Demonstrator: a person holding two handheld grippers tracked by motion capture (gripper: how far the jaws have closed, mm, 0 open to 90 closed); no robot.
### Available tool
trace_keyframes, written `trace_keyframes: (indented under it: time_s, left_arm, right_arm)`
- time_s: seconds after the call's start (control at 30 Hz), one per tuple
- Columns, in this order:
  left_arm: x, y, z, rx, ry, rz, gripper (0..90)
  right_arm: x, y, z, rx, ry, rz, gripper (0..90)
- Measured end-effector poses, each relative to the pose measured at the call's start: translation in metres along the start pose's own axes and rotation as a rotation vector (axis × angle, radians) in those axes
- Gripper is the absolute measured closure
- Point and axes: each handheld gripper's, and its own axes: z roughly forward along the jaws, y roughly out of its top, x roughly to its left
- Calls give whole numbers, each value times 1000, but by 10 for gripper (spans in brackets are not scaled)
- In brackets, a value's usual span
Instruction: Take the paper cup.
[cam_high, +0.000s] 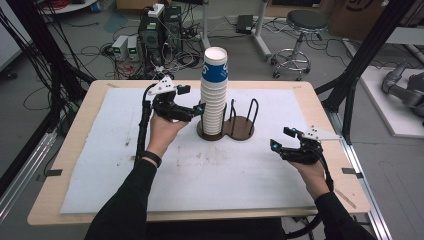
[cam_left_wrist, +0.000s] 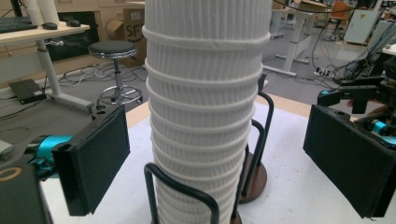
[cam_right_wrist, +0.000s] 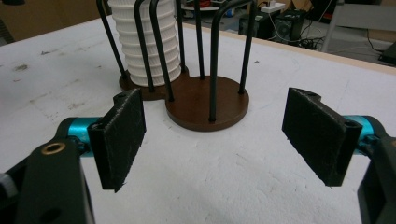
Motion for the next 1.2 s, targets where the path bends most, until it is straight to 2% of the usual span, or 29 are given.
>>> trace_keyframes:
  time_s: [0.1,0.3,0.53,0.67,0.9,0.97,1.2]
  left_arm:
    - [1,1,4,-7,6,5,70]
    - [6,8,19,13,-8,8,71]
    - [7,13,37,22,-48,10,71]
    - [6,15,45,29,-39,7,66]
    - [10,14,51,34,-21,-5,67]
    - [10,15,52,28,-30,-3,106]
    - [9,15,51,33,-27,1,108]
  right_arm:
    - [0,0,0,-1,1,-3,219]
    - [0,0,0,-1,3,-1,219]
    - [0,0,0,2,8,0,219]
    - [0,0,0,1,9,-2,219]
    - [1,0,1,3,12,-2,219]
    - [1,0,1,2,12,-2,219]
    - [2,1,1,2,16,1,219]
